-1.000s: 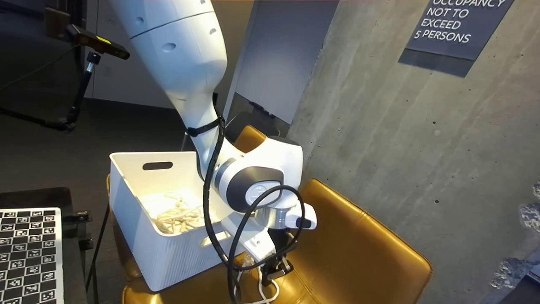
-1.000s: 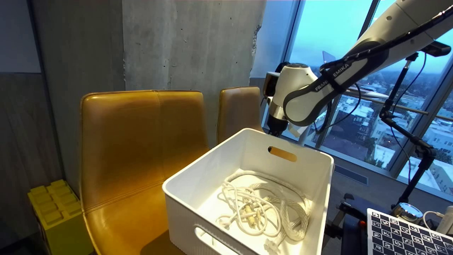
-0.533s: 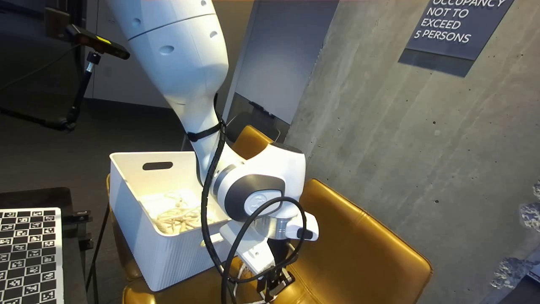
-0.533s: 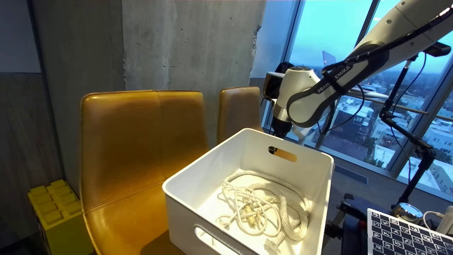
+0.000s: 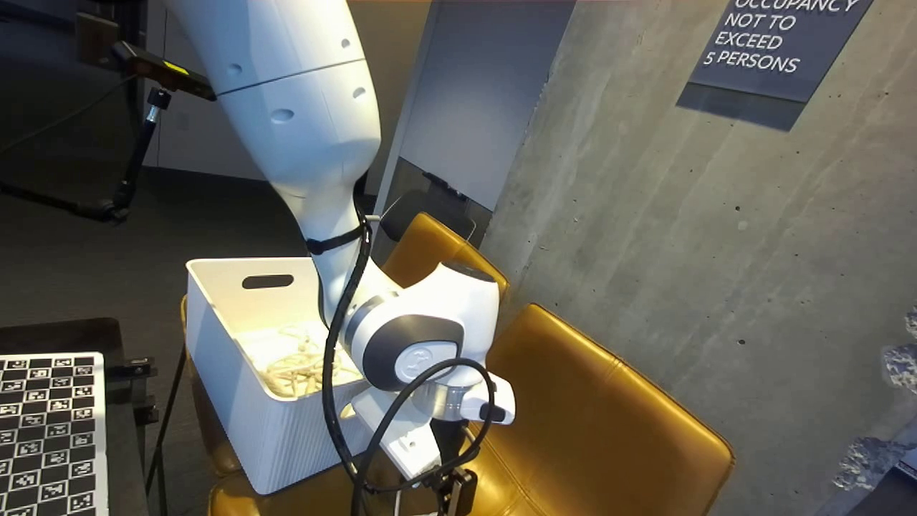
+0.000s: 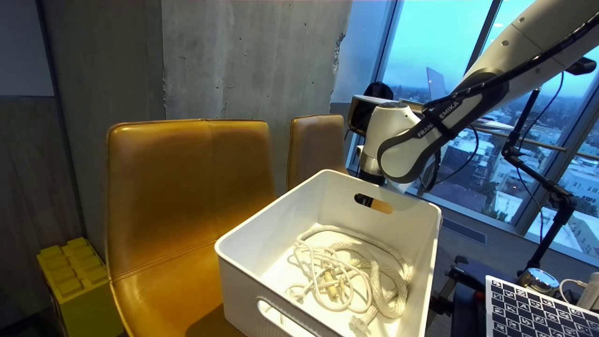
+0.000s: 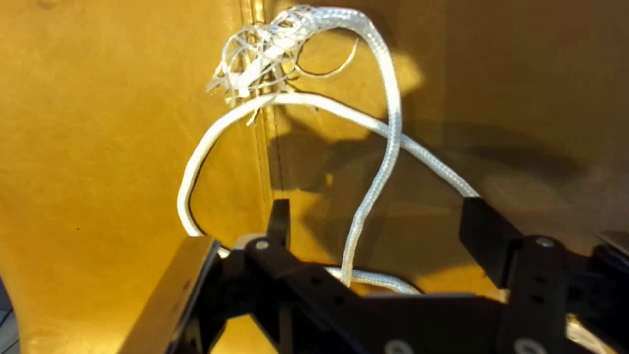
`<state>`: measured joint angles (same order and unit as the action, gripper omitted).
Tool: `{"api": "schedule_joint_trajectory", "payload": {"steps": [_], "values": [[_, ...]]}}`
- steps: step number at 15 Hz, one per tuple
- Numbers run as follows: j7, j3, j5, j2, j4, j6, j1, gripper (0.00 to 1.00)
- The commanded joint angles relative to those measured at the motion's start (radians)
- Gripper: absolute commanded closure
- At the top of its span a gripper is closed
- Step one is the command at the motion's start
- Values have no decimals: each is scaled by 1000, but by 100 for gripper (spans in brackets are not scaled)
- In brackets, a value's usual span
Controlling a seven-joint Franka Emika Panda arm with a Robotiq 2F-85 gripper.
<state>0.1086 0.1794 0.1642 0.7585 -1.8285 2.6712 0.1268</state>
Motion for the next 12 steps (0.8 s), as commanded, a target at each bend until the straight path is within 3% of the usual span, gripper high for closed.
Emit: {"api": "schedule_joint_trajectory", "payload": {"steps": [1, 4, 9, 10, 12], "values": [[8, -11, 3, 50, 52, 5, 17, 14], [7, -7, 4, 76, 66, 7, 20, 33], [8, -6, 5, 82, 67, 13, 23, 33], [7, -5, 5, 82, 67, 13, 24, 57], [7, -2, 6, 83, 65, 17, 26, 62]]}}
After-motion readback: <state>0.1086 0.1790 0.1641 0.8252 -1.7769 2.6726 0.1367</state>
